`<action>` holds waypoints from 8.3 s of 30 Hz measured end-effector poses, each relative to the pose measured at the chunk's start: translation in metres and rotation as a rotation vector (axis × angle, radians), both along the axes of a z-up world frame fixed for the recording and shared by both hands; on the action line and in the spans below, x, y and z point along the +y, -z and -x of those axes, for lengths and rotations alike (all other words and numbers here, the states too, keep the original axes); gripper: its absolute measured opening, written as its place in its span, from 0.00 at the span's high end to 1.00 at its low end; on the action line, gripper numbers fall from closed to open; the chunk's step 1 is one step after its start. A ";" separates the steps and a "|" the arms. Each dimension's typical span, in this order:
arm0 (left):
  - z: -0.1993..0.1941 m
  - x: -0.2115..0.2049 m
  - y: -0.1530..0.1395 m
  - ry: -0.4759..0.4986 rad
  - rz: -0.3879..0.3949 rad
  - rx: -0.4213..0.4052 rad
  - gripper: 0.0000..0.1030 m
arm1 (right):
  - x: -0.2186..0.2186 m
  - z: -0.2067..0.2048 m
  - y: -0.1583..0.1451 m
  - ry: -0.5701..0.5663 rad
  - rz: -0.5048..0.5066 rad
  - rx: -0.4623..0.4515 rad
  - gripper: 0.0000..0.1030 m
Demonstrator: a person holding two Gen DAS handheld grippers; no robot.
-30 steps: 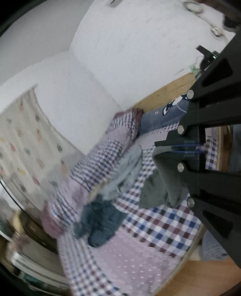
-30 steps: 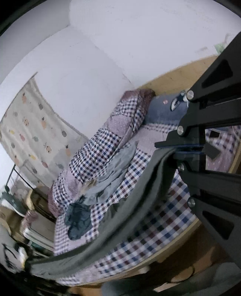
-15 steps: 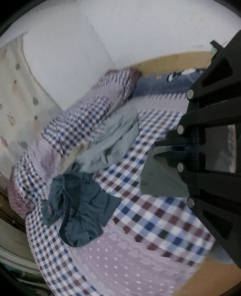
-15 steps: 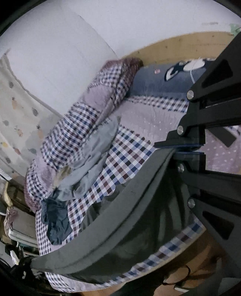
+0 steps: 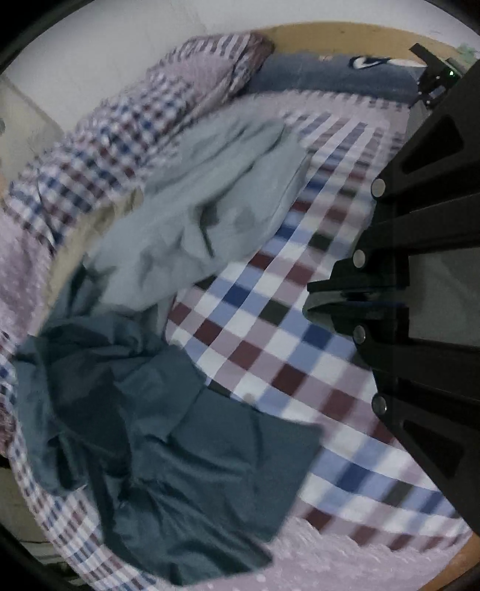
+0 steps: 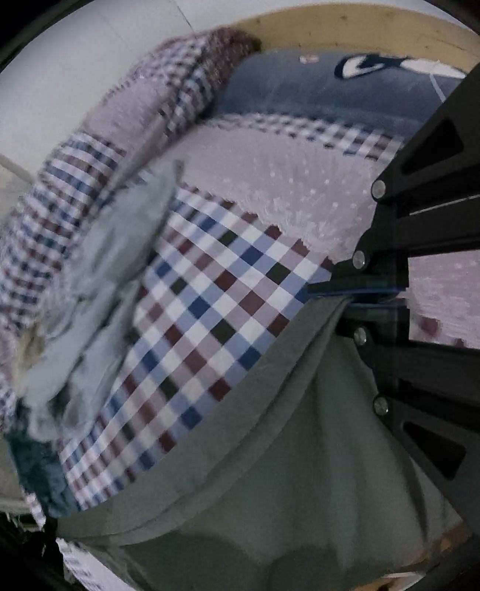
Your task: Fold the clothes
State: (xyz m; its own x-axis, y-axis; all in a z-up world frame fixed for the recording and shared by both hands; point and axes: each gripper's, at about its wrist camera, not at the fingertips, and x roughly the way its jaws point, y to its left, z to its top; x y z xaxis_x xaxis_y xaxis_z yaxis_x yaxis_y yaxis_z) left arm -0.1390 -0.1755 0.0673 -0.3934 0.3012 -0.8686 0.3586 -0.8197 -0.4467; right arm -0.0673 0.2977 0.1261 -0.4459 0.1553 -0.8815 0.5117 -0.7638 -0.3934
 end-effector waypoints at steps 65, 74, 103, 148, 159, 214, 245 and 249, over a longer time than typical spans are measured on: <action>-0.294 -0.003 0.016 0.349 0.013 0.408 0.95 | 0.034 -0.257 0.011 0.262 0.647 0.020 1.00; -0.298 -0.003 0.024 0.382 0.024 0.351 0.95 | 0.083 -0.266 0.030 0.401 0.475 -0.019 1.00; -0.296 -0.010 0.036 0.341 -0.068 0.282 0.95 | 0.027 -0.269 0.017 0.246 0.560 -0.040 1.00; -0.289 0.004 0.040 0.527 0.079 0.309 0.99 | -0.212 0.051 0.071 0.208 0.469 -0.024 0.61; -0.304 -0.065 0.048 0.329 -0.149 0.267 0.54 | -0.209 0.035 -0.007 0.180 0.602 0.169 0.58; -0.289 -0.067 0.079 0.140 -0.335 0.290 1.00 | -0.322 -0.278 0.113 -0.487 0.411 0.226 0.51; -0.323 -0.061 0.073 0.149 -0.393 0.286 0.71 | -0.324 -0.283 0.118 -0.504 0.371 0.248 0.51; -0.315 -0.056 0.075 0.137 -0.387 0.274 0.70 | -0.324 -0.286 0.118 -0.510 0.376 0.243 0.51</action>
